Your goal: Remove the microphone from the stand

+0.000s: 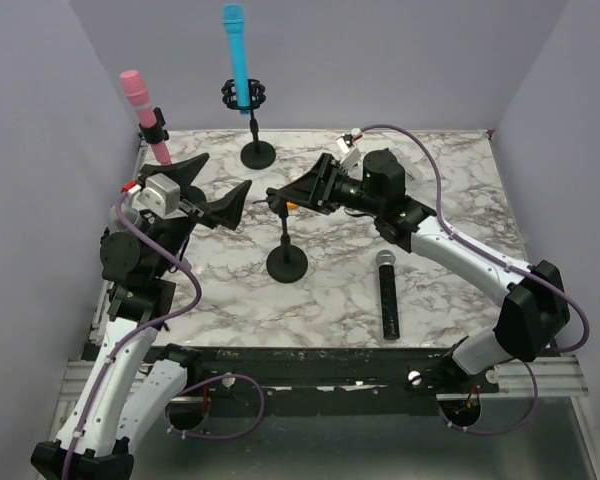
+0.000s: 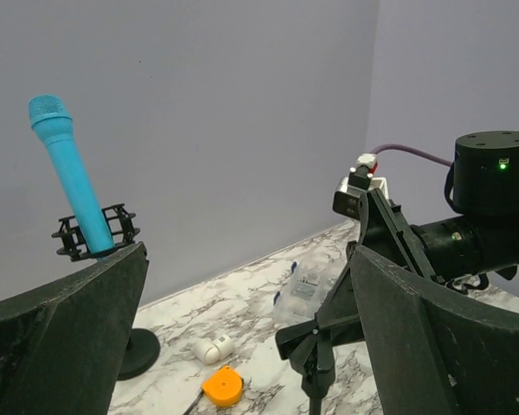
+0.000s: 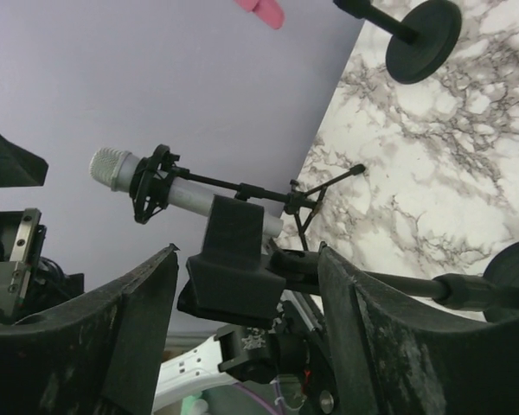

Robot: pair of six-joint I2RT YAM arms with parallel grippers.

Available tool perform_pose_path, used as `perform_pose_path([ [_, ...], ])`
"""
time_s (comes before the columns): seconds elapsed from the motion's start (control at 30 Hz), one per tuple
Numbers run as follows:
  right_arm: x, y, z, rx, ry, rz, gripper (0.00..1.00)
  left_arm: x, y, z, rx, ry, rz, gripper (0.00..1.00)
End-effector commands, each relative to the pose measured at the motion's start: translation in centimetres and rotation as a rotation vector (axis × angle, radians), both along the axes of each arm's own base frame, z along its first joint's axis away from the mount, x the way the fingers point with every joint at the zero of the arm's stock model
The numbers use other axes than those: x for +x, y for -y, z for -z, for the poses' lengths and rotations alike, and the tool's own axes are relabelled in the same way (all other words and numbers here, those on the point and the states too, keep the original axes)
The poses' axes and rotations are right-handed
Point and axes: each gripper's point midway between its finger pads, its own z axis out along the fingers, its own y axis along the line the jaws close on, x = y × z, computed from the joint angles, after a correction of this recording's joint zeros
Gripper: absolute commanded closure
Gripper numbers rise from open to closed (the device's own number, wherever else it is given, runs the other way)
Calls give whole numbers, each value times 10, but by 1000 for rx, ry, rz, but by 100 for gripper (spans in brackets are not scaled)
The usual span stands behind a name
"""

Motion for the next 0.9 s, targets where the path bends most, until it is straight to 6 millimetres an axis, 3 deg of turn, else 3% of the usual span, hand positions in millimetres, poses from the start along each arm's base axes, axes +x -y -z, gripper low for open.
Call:
perform_pose_path([
  [0.0,11,-2,3,-29,3,42,36,-3,3,-5,7,18,22,1],
  [0.27,6,-4,25,-51,-33,21,51,-5,2,-7,7,25,23,1],
  [0.43,1,0,54,-69,-73,28,57,-6,2,-8,8,29,21,1],
  [0.6,-8,3,99,-117,-139,21,57,-7,1,-9,8,33,16,2],
  [0.87,-13,2,135,-127,-189,5,60,-5,1,-8,6,27,23,1],
])
